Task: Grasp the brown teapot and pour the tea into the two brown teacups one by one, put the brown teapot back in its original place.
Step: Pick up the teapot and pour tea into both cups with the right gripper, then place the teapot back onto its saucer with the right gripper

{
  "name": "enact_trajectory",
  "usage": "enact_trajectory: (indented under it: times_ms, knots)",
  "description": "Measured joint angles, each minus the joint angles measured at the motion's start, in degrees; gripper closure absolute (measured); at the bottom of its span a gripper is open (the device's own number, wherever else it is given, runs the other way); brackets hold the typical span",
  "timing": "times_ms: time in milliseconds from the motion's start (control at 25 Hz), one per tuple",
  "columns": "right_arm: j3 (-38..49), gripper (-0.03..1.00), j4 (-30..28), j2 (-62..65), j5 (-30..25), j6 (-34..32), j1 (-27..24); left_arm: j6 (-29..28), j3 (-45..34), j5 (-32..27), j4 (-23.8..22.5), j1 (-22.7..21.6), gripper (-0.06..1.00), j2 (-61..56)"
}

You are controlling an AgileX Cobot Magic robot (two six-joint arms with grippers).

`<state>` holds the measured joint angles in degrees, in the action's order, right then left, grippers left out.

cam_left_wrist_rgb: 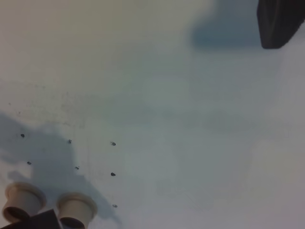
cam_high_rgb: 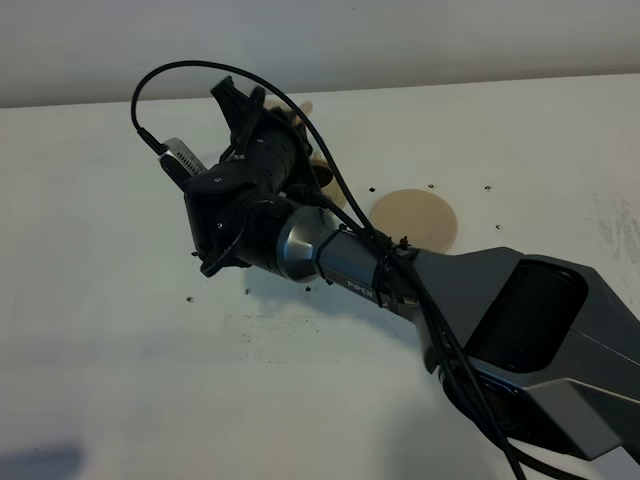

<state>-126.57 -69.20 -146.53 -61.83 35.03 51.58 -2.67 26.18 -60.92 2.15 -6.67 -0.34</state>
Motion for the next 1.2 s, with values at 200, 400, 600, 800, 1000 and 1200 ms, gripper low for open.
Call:
enact_trajectory:
  times_ms: [200, 400, 600, 800, 1000, 1200]
  knots:
    - [0.0, 0.87, 9.3, 3.2, -0.5, -2.2, -0.1, 0.0, 0.0, 0.0, 0.0, 0.0, 0.63, 0.0]
    - [0.0, 0.87, 17.8, 7.8, -0.6, -5.0, -0.1, 0.0, 0.0, 0.0, 0.0, 0.0, 0.63, 0.0]
    - [0.0, 0.87, 29.9, 13.5, -1.3, -9.0, -0.5, 0.0, 0.0, 0.0, 0.0, 0.0, 0.63, 0.0]
    - [0.0, 0.87, 44.2, 17.4, -1.9, -14.4, -0.9, 0.0, 0.0, 0.0, 0.0, 0.0, 0.63, 0.0]
    - [-0.1, 0.87, 60.0, 17.8, -4.4, -19.1, -3.9, 0.0, 0.0, 0.0, 0.0, 0.0, 0.63, 0.0]
    - [-0.1, 0.87, 65.5, 16.7, -4.9, -21.9, -7.8, 0.0, 0.0, 0.0, 0.0, 0.0, 0.63, 0.0]
